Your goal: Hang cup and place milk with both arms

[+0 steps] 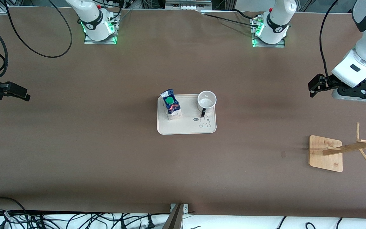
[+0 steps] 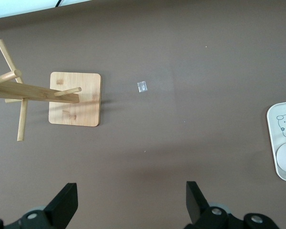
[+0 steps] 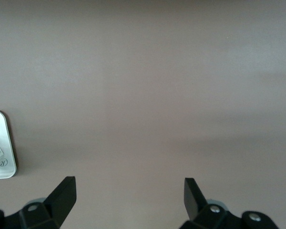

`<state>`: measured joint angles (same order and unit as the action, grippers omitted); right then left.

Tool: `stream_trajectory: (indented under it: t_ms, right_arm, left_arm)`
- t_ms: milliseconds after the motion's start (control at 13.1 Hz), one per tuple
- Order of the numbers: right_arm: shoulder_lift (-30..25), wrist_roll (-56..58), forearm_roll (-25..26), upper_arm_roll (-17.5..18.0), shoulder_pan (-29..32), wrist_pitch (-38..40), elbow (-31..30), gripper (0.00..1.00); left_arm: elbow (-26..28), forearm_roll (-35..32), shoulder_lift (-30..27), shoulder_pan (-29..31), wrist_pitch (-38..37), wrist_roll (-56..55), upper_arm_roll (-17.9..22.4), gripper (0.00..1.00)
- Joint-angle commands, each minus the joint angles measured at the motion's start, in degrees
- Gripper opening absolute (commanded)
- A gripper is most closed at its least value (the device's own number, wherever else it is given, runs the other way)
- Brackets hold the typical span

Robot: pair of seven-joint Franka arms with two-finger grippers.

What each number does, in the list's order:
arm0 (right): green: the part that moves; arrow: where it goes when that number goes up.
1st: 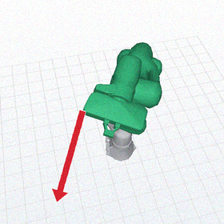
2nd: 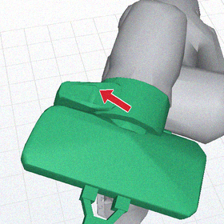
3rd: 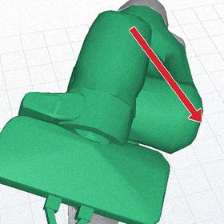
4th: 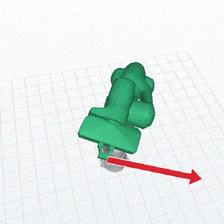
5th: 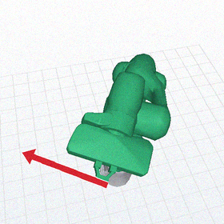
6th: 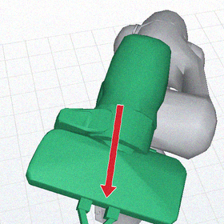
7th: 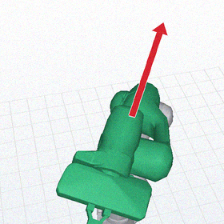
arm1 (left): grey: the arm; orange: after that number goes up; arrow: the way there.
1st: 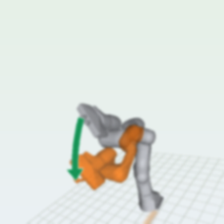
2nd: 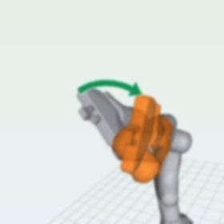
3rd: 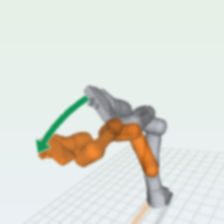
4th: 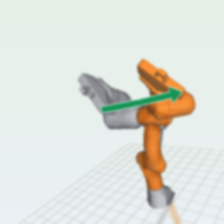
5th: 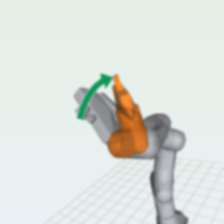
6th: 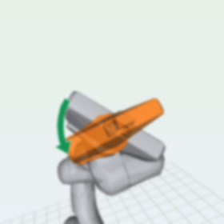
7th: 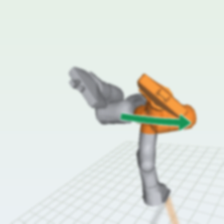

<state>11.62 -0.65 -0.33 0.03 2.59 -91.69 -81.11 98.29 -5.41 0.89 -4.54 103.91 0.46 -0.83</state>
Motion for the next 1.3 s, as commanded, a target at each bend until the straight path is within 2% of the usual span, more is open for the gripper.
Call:
stream_trajectory:
  t_ms: [0,1220]
  right_arm:
    - [-0.81,0.04,-0.29,0.24,0.22,0.02,-0.81,1.0]
    - [-0.29,0.22,0.68,0.5,-0.65,1.6,-0.72,1.0]
  left_arm:
    - [-1.17,0.84,0.08,-0.21,-1.17,-0.02,0.21,1.0]
    - [-1.17,0.84,0.08,-0.21,-1.17,-0.02,0.21,1.0]
